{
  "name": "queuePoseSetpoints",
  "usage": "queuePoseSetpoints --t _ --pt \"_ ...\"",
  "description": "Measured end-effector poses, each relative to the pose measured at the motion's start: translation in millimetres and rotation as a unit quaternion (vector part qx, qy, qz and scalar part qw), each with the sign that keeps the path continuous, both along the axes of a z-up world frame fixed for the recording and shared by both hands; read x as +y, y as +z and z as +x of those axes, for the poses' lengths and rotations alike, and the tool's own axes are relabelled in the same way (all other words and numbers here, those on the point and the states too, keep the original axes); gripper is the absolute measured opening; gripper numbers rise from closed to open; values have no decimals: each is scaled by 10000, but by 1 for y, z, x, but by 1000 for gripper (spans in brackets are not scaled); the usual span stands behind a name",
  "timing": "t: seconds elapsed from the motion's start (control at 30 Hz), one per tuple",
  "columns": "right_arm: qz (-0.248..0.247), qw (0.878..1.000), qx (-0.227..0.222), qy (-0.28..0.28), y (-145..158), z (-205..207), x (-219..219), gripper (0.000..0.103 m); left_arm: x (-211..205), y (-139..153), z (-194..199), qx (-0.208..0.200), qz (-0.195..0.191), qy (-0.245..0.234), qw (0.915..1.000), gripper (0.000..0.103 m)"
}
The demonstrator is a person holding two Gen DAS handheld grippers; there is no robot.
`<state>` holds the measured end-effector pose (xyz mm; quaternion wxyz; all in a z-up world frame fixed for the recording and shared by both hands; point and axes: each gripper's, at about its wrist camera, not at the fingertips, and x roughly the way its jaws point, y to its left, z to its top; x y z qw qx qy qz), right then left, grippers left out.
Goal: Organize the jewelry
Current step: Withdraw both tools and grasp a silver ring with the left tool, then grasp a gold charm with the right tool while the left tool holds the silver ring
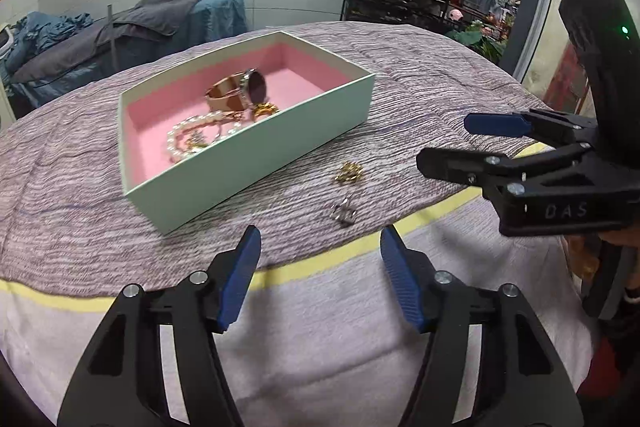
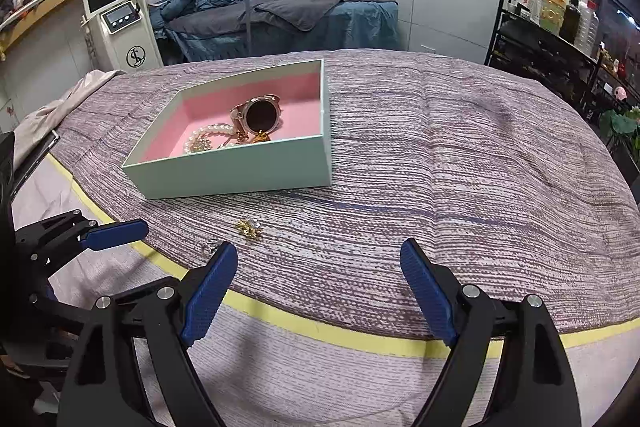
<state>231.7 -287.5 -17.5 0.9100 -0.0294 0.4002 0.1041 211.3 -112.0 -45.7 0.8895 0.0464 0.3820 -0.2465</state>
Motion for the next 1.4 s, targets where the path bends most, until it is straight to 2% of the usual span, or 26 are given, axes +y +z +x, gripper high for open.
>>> queuePoseSetpoints --t 0.1,0.17,0.23,0.33,0.53,0.77,1.0,1.13,1.4 --pt "36 9999 63 -84 -4 -1 -7 81 -14 -4 12 120 41 -134 9998 48" --pt "36 9999 96 -94 -5 -2 -8 81 -23 -8 19 160 139 -185 9996 32" --pt "30 9999 86 -59 -5 -3 -6 81 -25 -13 22 196 245 -143 9994 23" --pt "-18 10000 67 42 -4 -3 -2 80 -21 -13 20 197 195 -136 9995 17" --pt "-248 9983 202 477 -13 2 22 55 0 -14 10 179 230 41 9996 16" --pt "-418 9946 451 841 -25 16 49 34 26 -17 -2 208 221 218 9993 16" --pt "-551 9923 516 986 -28 25 64 27 39 -19 -5 249 148 322 9991 16" --pt "-558 9914 538 1053 -29 27 69 14 41 -19 -5 258 117 333 9990 16" --pt "-438 9920 559 1048 -28 25 68 14 45 -19 -4 276 49 376 9989 16"
